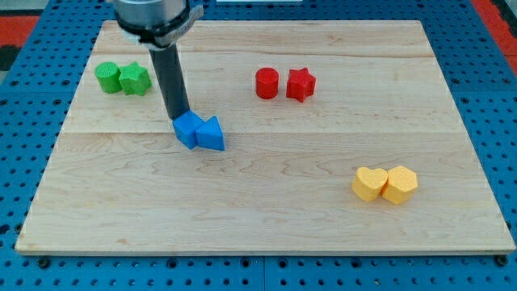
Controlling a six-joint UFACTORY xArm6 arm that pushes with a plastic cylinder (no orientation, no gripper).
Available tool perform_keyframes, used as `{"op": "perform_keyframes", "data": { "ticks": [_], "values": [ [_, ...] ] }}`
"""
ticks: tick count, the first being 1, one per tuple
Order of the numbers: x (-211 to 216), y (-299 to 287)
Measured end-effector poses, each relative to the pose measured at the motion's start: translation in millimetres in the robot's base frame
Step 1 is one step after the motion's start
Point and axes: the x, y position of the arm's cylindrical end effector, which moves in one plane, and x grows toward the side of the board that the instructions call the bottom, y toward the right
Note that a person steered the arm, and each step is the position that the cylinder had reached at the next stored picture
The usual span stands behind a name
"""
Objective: Place the triangle to the left of the heart
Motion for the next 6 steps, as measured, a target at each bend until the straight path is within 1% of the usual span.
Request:
{"op": "perform_keyframes", "data": {
  "ticks": [1, 2, 4, 5, 6],
  "values": [
    [19, 14],
    [24, 42],
    [60, 119],
    [60, 171],
    [80, 211]
  ]
}}
